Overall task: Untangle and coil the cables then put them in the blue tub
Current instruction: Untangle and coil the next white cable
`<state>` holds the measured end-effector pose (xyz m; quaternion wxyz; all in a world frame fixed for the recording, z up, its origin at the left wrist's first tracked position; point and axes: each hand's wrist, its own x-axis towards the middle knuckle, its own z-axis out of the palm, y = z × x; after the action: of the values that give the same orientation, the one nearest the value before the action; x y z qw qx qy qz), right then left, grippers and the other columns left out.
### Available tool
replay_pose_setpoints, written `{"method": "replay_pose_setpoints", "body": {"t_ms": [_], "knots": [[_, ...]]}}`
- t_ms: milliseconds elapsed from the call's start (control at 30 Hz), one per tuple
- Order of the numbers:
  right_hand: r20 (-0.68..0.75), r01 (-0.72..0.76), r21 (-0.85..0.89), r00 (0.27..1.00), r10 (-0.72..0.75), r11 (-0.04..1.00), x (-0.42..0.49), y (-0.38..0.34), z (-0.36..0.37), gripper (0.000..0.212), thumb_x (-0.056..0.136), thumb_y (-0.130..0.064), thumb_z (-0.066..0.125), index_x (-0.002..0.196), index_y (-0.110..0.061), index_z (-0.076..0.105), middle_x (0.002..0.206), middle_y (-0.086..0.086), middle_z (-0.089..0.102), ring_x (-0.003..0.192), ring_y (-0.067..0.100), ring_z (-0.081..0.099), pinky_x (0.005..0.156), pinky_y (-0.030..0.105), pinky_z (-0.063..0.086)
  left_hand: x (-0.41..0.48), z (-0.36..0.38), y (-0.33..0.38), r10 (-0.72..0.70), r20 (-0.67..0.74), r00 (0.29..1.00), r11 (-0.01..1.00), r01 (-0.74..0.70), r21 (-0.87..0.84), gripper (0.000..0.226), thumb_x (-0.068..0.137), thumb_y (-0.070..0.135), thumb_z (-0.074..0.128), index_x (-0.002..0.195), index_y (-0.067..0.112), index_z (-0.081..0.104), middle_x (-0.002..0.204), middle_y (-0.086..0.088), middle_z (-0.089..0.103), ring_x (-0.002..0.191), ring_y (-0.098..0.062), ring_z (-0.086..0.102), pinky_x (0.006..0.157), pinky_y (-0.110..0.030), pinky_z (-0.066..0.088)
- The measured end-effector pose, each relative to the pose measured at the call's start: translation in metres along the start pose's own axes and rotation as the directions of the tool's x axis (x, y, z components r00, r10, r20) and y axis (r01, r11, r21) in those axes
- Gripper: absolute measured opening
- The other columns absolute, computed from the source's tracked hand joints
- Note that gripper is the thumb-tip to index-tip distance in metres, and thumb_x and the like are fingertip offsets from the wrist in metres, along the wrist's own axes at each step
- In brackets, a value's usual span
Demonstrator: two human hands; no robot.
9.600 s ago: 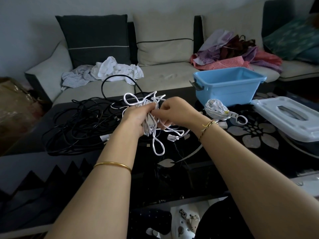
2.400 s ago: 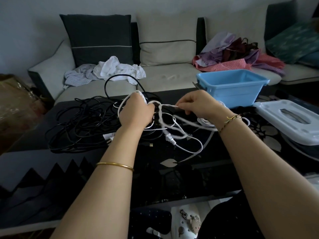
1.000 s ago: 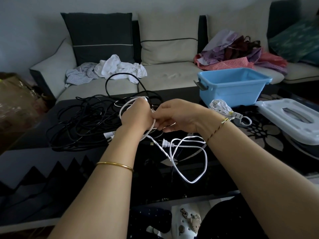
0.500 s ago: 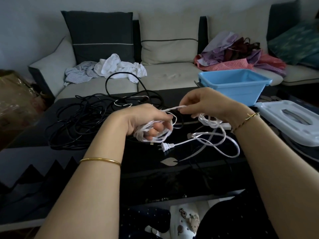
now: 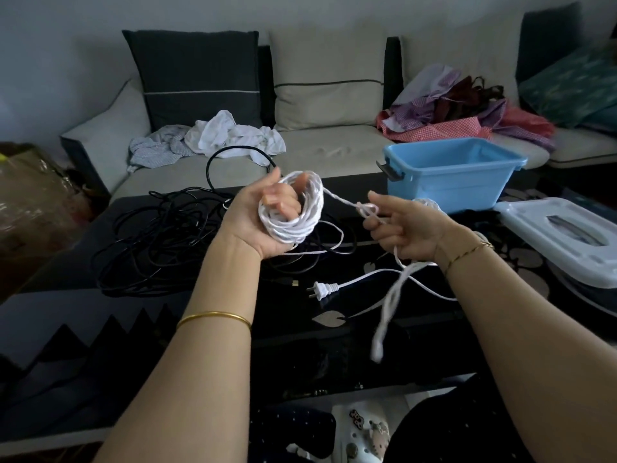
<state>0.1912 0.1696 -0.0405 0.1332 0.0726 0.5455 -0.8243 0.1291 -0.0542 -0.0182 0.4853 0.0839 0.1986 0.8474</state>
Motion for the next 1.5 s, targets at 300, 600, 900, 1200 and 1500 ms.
{"method": "replay_pose_setpoints", "body": {"t_ms": [300, 600, 900, 1200, 1500], "knots": [[-0.141, 0.015, -0.426, 0.987, -0.083, 0.905, 0.006, 0.006, 0.002, 0.018, 0.093, -0.019, 0.058, 0.077, -0.011, 0.062, 0.052, -0.003, 0.046, 0.037, 0.001, 0.027, 0.032, 0.011, 0.017, -0.004, 0.008, 0.005, 0.557, -0.328, 0.763, 0.756, -0.629, -0.18, 0.064, 0.098, 0.02, 0.045, 0.035, 0.005, 0.046, 0.046, -0.004, 0.052, 0.035, -0.017, 0.053, 0.077, -0.016, 0.052], [0.049, 0.014, -0.801, 0.998, 0.042, 0.599, -0.012, -0.004, 0.028, 0.044, 0.102, -0.03, 0.039, 0.063, -0.012, 0.048, 0.044, -0.005, 0.038, 0.042, 0.01, 0.032, 0.051, 0.021, 0.035, 0.007, 0.003, 0.007, 0.746, -0.326, 0.581, 0.645, -0.752, 0.134, 0.059, 0.099, 0.046, 0.038, 0.057, 0.007, 0.051, 0.048, -0.001, 0.053, 0.051, -0.016, 0.058, 0.086, -0.033, 0.05], [0.167, 0.161, -0.921, 0.986, -0.014, 0.355, -0.041, -0.029, 0.073, 0.029, 0.092, -0.028, 0.059, 0.071, -0.008, 0.066, 0.045, -0.005, 0.033, 0.039, 0.008, 0.024, 0.04, 0.017, 0.021, 0.02, 0.012, -0.01, 0.856, -0.23, 0.464, 0.482, -0.552, 0.68, 0.032, 0.101, 0.013, 0.046, 0.069, 0.007, 0.045, 0.064, -0.005, 0.048, 0.052, -0.015, 0.056, 0.063, -0.029, 0.056], [0.12, 0.216, -0.972, 0.796, -0.594, 0.093, -0.036, -0.035, 0.059, 0.008, 0.079, -0.017, 0.071, 0.079, -0.023, 0.075, 0.071, -0.007, 0.067, 0.065, 0.004, 0.056, 0.064, 0.014, 0.045, 0.024, 0.018, -0.03, 0.631, 0.12, 0.766, -0.214, 0.023, 0.977, 0.014, 0.092, 0.004, 0.043, 0.08, 0.004, 0.037, 0.052, -0.006, 0.043, 0.045, -0.022, 0.049, 0.046, -0.024, 0.04], [-0.021, 0.157, -0.969, 0.72, -0.694, 0.193, -0.013, -0.022, 0.033, 0.013, 0.083, -0.031, 0.069, 0.091, -0.023, 0.077, 0.086, -0.002, 0.072, 0.084, 0.015, 0.066, 0.08, 0.039, 0.054, 0.015, 0.03, -0.043, 0.391, -0.01, 0.92, -0.125, 0.064, 0.99, 0.021, 0.09, 0.02, 0.058, 0.074, 0.007, 0.052, 0.052, -0.009, 0.048, 0.035, -0.018, 0.044, 0.042, -0.022, 0.041]]}}
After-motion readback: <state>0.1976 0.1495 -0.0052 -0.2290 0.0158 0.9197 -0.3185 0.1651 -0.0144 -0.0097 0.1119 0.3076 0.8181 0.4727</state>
